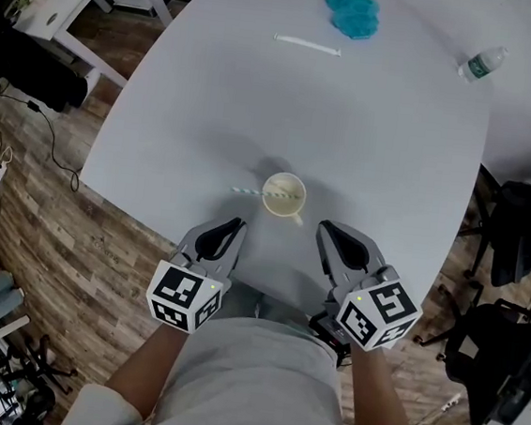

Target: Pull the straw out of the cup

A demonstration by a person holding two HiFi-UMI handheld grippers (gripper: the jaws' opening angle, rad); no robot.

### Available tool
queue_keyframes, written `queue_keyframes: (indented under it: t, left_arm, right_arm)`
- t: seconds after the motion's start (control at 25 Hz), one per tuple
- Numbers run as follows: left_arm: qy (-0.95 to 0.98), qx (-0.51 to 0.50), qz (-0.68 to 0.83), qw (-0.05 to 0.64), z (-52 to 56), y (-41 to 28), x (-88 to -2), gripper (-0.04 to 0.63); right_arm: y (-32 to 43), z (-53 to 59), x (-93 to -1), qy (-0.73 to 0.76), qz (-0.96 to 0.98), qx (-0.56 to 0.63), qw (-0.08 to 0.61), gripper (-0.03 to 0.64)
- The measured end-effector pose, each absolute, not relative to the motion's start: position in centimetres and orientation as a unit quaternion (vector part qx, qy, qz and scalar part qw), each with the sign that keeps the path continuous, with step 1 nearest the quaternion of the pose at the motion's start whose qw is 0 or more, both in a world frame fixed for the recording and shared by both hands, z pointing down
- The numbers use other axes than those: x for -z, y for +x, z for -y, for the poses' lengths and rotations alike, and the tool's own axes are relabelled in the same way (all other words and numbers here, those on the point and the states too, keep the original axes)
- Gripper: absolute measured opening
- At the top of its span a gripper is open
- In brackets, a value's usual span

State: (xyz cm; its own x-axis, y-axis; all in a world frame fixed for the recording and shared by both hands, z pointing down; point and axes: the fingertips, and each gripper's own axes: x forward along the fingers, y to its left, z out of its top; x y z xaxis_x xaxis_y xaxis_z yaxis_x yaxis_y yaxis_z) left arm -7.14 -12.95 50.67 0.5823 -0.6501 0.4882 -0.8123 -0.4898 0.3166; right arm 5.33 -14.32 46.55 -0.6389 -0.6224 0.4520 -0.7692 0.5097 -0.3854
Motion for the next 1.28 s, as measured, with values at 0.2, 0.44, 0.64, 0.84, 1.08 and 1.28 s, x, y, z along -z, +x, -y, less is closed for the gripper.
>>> queue_keyframes:
  t: [0.2, 0.44, 0.64, 0.84, 1.08, 1.28]
  left_arm:
    - [0.846, -0.159, 0.429, 0.274, 14.0, -7.4, -52.0, 0.077]
    - [0.847, -0.149, 0.42, 0.289, 15.7, -7.0, -52.9, 0.118]
    - [0.855, -0.147, 0.406, 0.289, 16.8, -6.2, -53.3, 0.153]
    - [0.856, -0.152, 0.399, 0.291, 17.4, -5.7, -53.8, 0.155]
    - [0.859, -0.153, 0.396, 0.286, 17.9, -5.1, -54.0, 0.152]
    - [0.863, -0.149, 0.392, 0.281, 18.4, -4.8, -53.6, 0.143]
  right_arm:
    - [5.2, 14.5, -46.9, 0.405, 0.857, -0.291, 0.13, 0.006]
    - [5.3, 14.8, -47.4, 0.406, 0.854, -0.298, 0.133, 0.006]
    - [5.4, 15.1, -47.8, 0.406, 0.852, -0.303, 0.134, 0.006]
    - [5.4, 15.3, -48.2, 0.406, 0.85, -0.308, 0.137, 0.006]
    - [5.6, 15.1, -48.6, 0.405, 0.848, -0.312, 0.141, 0.006]
    - [5.8, 15.2, -48.9, 0.407, 0.845, -0.315, 0.145, 0.006]
